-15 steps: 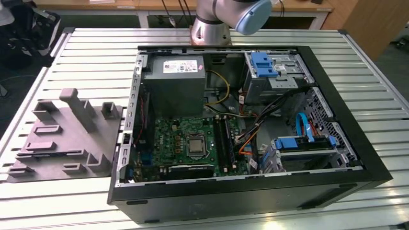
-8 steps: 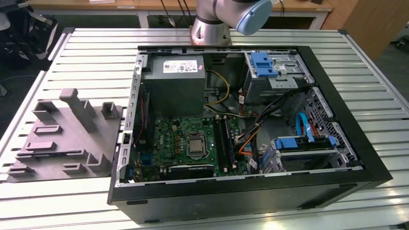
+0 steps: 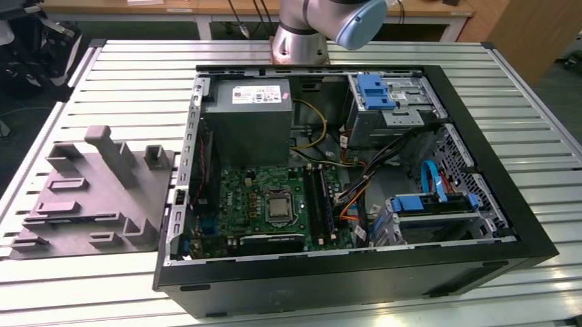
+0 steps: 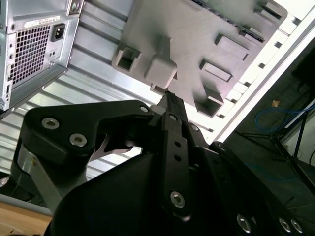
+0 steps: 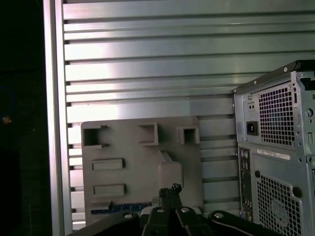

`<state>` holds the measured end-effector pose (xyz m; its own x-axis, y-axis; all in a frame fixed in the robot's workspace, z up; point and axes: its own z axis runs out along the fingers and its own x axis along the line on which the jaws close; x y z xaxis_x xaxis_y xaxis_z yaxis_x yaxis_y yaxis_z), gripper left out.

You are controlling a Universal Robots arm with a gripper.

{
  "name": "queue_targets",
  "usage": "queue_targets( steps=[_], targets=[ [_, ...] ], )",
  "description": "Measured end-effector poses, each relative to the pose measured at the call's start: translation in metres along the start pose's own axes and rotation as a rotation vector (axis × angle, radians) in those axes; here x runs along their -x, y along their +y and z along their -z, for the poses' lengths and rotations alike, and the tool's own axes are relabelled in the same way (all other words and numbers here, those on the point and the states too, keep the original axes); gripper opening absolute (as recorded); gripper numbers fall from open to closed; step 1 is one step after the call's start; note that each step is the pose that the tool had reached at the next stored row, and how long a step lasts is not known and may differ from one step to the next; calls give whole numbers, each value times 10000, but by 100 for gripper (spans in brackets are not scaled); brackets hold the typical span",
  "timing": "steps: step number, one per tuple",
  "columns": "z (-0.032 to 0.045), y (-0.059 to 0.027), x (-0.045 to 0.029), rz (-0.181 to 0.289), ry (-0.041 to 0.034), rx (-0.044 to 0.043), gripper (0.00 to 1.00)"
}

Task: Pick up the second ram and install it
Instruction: 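Reach for the second ram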

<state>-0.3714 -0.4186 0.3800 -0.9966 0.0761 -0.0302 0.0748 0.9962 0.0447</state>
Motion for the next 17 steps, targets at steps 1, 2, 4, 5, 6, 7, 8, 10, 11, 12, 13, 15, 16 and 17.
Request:
queue_targets(
  steps=[1,2,4,5,6,7,8,10,11,12,13,15,16,17],
  targets=[
    [-9,-12,-5,-1,-1,0,10],
    [-17,-27,-9,0,0,0,10],
    [-32,-61,-16,-1,-1,1,10],
    [-41,-80,-18,0,-2,1,10],
    [-50,-96,-21,-1,-3,2,10],
    [-58,-111,-23,-1,-1,1,10],
    [-68,-127,-26,-1,-2,1,10],
    [-86,-157,-30,-1,0,0,10],
    [-97,-172,-32,-1,-1,0,10],
    [-110,-186,-34,-1,-1,1,10],
    [-122,-201,-36,-1,-2,1,10],
    [-146,-232,-39,-1,-2,1,10],
    [-158,-244,-42,0,-1,1,10],
    [-171,-257,-44,0,-2,1,10]
  ],
)
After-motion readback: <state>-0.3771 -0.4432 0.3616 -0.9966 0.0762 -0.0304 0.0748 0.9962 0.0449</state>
